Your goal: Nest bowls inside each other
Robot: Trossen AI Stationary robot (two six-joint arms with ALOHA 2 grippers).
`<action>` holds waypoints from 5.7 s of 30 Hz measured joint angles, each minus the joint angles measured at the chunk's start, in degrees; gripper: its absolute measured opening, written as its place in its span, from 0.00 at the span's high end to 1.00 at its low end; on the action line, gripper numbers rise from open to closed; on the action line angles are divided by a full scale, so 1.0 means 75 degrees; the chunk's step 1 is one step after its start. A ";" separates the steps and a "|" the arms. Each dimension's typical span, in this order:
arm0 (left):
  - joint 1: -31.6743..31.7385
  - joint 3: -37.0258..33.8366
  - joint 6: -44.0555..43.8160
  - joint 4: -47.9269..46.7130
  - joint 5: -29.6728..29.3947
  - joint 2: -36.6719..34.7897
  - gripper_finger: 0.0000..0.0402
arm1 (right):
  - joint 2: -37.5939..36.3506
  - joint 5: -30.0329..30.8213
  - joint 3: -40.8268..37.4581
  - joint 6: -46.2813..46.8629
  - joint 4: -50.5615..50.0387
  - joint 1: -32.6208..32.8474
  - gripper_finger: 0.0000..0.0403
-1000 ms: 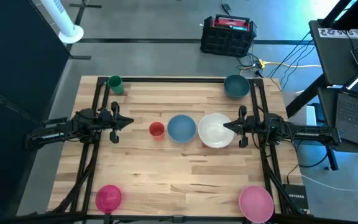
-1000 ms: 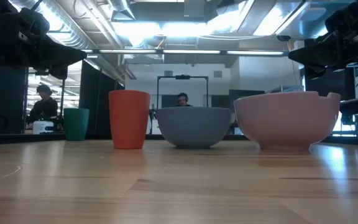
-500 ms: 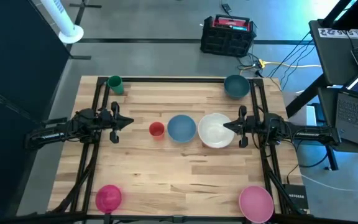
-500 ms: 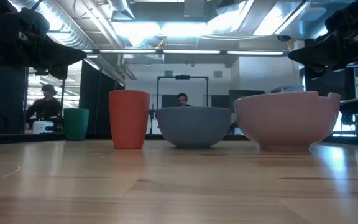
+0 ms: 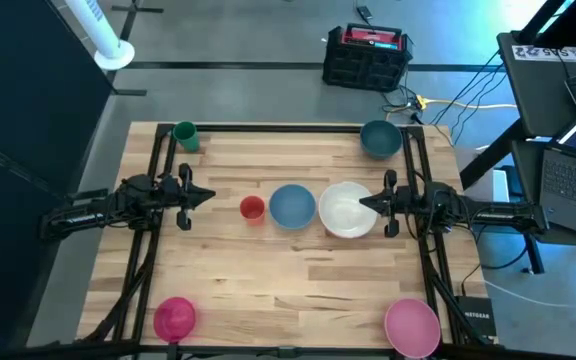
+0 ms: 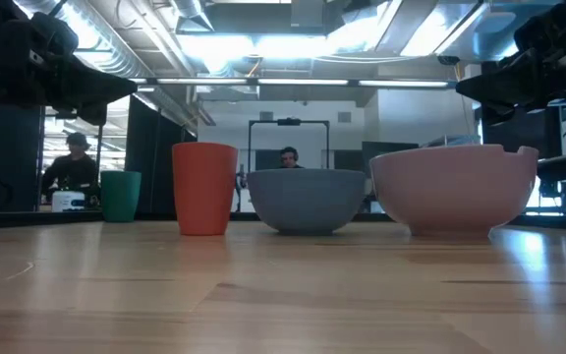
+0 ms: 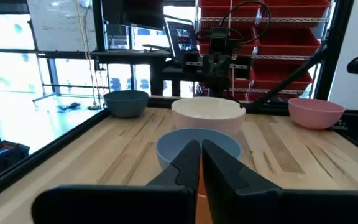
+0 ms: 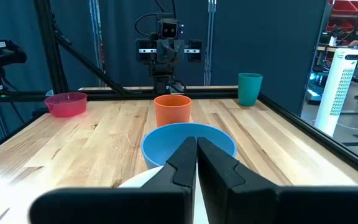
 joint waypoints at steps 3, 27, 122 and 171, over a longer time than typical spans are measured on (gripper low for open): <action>0.0001 -0.0002 0.0001 0.0034 0.0006 0.0001 1.00 | 0.0000 0.0000 0.0000 0.0000 0.0000 0.0000 1.00; 0.1025 0.0011 -0.3384 0.0839 -0.0597 0.0061 1.00 | 0.0135 0.2611 0.0789 0.3648 0.1461 -0.0006 1.00; 0.1258 0.0032 -0.3757 0.0608 -0.0125 0.0481 1.00 | 1.2285 0.0452 0.9281 -0.0962 -0.8540 -0.5591 1.00; 0.1258 0.0032 -0.3466 0.0088 -0.0130 0.0484 1.00 | 1.2076 -0.0154 0.9782 0.3419 -0.9328 0.1549 0.90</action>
